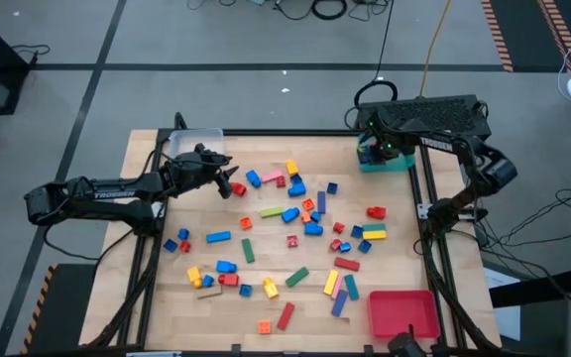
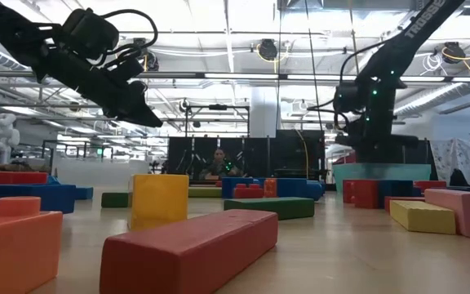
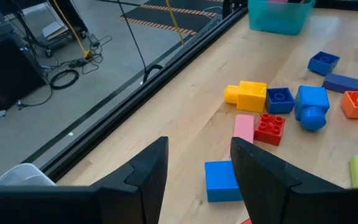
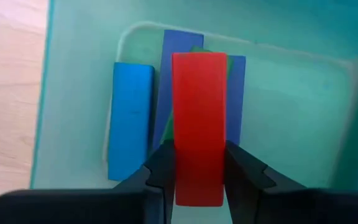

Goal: Sort blocks by size
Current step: Put the red block into the blue bin

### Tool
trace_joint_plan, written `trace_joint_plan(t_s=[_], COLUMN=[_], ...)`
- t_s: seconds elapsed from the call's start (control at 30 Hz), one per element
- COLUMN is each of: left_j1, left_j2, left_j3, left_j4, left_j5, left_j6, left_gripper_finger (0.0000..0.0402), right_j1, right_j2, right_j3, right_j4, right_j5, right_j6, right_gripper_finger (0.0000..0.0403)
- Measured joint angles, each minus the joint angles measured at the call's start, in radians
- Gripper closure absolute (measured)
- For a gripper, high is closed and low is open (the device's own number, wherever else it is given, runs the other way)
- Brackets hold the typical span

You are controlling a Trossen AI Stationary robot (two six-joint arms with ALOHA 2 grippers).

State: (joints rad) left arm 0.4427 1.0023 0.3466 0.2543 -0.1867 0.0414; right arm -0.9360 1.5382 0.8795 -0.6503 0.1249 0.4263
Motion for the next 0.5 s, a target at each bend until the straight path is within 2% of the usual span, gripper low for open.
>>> trace_joint_plan(t_s=[0.2,0.5], left_j1=[0.0,0.0], left_j2=[0.0,0.0], left_j3=[0.0,0.0], left_j4=[0.0,-0.003], left_j5=[0.0,0.0], left_j6=[0.0,0.0], left_gripper_finger=[0.0224,0.0224], right_j1=[0.0,0.0], right_j2=[-0.001,-0.001], right_j3=[0.0,0.0], right_j4=[0.016,0.013], right_j5=[0.0,0.002], right_j6=[-0.001,0.008], right_gripper_finger=[0.0306,0.027])
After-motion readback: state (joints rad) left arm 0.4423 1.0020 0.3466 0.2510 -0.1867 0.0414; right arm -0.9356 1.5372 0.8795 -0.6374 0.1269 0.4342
